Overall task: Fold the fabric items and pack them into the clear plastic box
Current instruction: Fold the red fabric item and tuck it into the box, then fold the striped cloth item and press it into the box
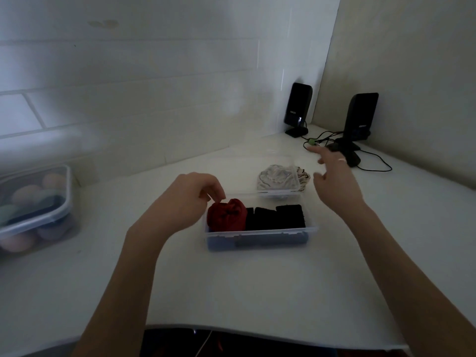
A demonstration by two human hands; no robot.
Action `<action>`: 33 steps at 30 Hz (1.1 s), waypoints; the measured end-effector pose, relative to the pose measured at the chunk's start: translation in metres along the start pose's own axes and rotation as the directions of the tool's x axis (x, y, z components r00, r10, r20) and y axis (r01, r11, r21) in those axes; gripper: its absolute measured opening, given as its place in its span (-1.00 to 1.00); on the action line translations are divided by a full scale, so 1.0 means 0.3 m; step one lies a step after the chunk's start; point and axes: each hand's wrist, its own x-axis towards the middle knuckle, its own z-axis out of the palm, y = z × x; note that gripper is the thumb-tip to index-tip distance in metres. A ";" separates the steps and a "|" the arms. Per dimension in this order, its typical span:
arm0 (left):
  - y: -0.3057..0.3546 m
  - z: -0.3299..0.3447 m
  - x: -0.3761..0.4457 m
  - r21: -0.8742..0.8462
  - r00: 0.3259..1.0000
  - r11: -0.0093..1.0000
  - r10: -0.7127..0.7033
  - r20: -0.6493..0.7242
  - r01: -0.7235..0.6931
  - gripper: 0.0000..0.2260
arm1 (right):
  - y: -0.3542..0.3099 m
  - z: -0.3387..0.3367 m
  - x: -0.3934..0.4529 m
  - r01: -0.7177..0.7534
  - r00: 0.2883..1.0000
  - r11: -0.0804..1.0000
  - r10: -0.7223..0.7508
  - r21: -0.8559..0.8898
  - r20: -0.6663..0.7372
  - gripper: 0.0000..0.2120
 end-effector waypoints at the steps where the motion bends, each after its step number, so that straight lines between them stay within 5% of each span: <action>1: -0.002 0.005 -0.002 -0.004 1.000 1.000 0.002 -0.015 -0.002 -0.55 | 0.018 0.017 -0.002 0.004 0.996 0.999 0.000 -0.044 0.094 -0.39; 4: -0.013 0.021 -0.007 -0.017 0.998 1.000 0.016 -0.057 -0.017 -0.58 | 0.037 0.058 -0.019 0.011 0.949 0.980 0.053 -0.200 0.312 -0.49; 8: -0.038 0.028 -0.011 -0.025 0.994 1.000 0.013 -0.107 -0.016 -0.58 | 0.056 0.075 -0.019 -0.020 0.936 0.951 0.126 -0.308 0.330 -0.64; 11: -0.048 0.031 -0.014 -0.016 0.994 1.000 0.010 -0.108 -0.012 -0.58 | 0.060 0.057 -0.006 -0.109 0.966 0.990 0.126 -0.089 0.225 -0.91; 14: -0.044 0.040 -0.012 -0.025 0.996 1.000 0.008 -0.091 -0.010 -0.61 | 0.055 0.024 0.004 -0.270 0.962 0.933 0.252 0.237 0.104 -0.87; 21: -0.039 0.049 -0.006 -0.028 0.995 0.999 0.029 -0.096 -0.031 -0.71 | -0.020 -0.047 0.012 -0.139 0.947 0.863 0.260 0.486 -0.190 -0.73; 28: 0.016 0.051 0.023 -0.282 0.964 0.954 0.021 -0.265 -0.099 -0.90 | -0.201 -0.076 -0.035 -0.012 0.991 0.721 0.100 0.693 -0.087 -0.74; 33: 0.098 0.055 0.066 -0.627 0.989 0.778 -0.054 -0.135 -0.043 -0.55 | -0.291 -0.080 -0.075 -0.146 0.985 0.364 -0.031 0.920 0.168 -0.65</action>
